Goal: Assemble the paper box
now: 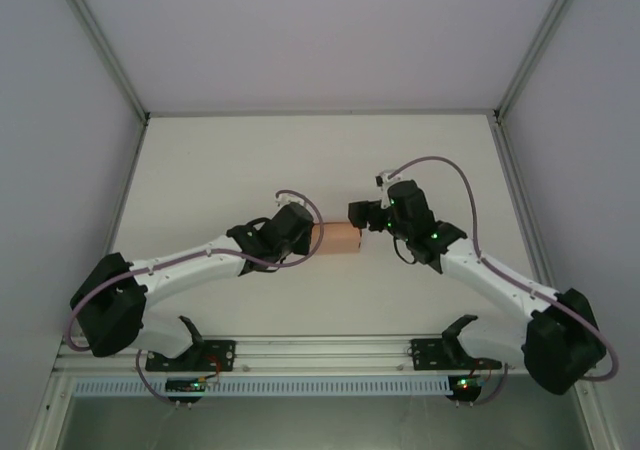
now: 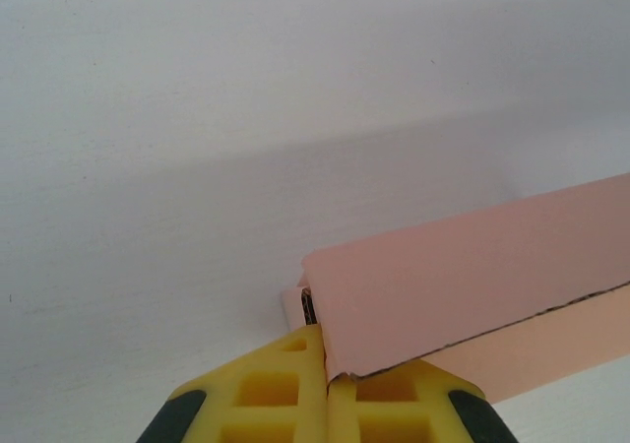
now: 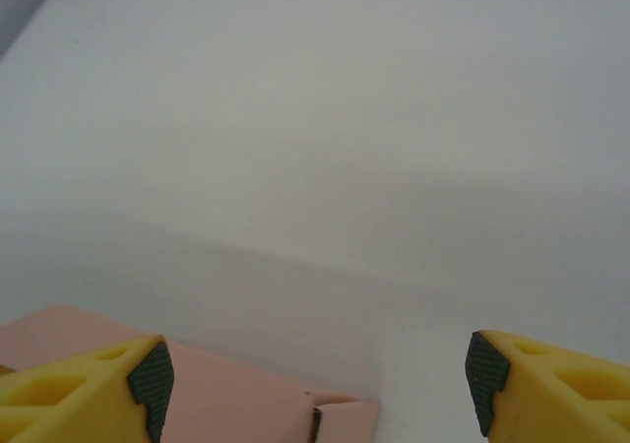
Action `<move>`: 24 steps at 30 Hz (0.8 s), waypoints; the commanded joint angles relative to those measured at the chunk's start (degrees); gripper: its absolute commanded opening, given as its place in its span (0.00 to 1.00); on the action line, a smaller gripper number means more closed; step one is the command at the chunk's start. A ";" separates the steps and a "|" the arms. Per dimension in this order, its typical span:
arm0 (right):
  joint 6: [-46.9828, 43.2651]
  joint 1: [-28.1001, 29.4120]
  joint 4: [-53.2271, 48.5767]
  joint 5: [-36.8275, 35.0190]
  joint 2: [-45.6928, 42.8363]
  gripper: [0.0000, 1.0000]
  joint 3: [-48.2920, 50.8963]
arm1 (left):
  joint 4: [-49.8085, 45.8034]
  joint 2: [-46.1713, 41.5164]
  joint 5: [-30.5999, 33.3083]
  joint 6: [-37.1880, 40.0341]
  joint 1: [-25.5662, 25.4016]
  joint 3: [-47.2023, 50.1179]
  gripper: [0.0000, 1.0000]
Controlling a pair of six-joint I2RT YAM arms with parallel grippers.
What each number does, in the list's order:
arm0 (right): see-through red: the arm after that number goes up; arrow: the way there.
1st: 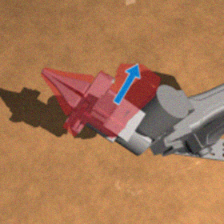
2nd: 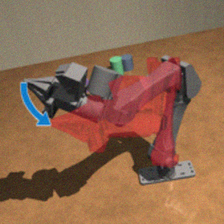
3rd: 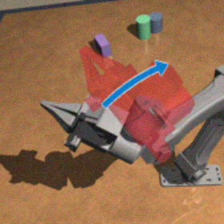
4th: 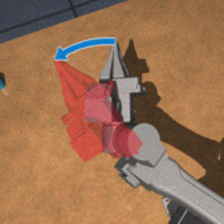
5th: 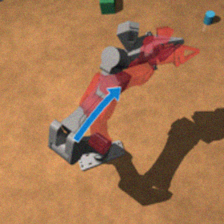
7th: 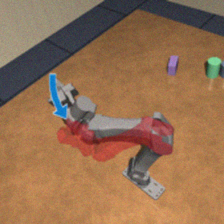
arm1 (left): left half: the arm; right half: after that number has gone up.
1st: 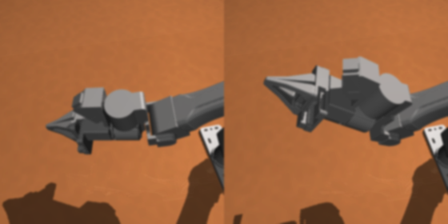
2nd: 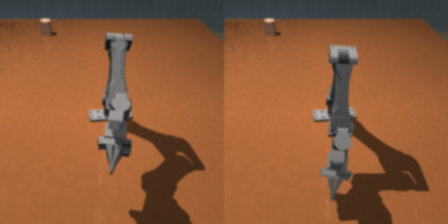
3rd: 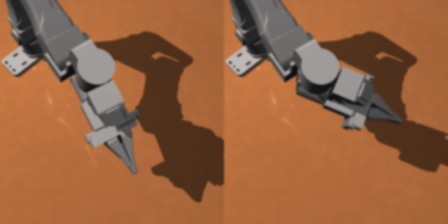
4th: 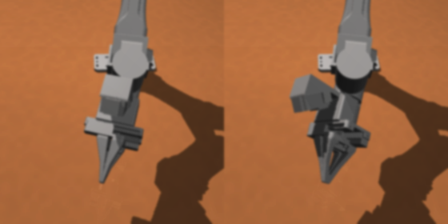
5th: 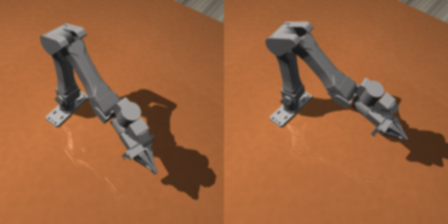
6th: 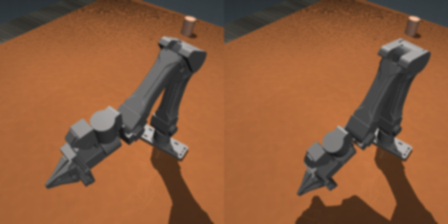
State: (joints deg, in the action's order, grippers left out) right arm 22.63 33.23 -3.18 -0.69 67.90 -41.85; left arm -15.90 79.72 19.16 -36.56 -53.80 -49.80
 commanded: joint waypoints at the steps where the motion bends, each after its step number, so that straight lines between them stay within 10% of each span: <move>1: 1.62 -0.66 -0.05 6.12 3.12 0.77 0.26 | -10.38 2.28 -3.89 1.11 -0.94 1.91 0.06; 11: 8.12 -0.66 6.47 6.64 6.98 0.67 9.64 | -13.61 -2.01 -6.72 7.00 -0.78 -1.97 0.25; 24: 9.86 -0.88 11.22 7.06 9.18 0.62 13.56 | -17.08 -12.89 -16.89 11.50 6.91 -5.85 1.00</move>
State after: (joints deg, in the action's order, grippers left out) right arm 32.18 32.38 14.52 6.31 74.43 -31.68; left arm -31.75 68.53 5.52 -24.69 -49.30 -54.17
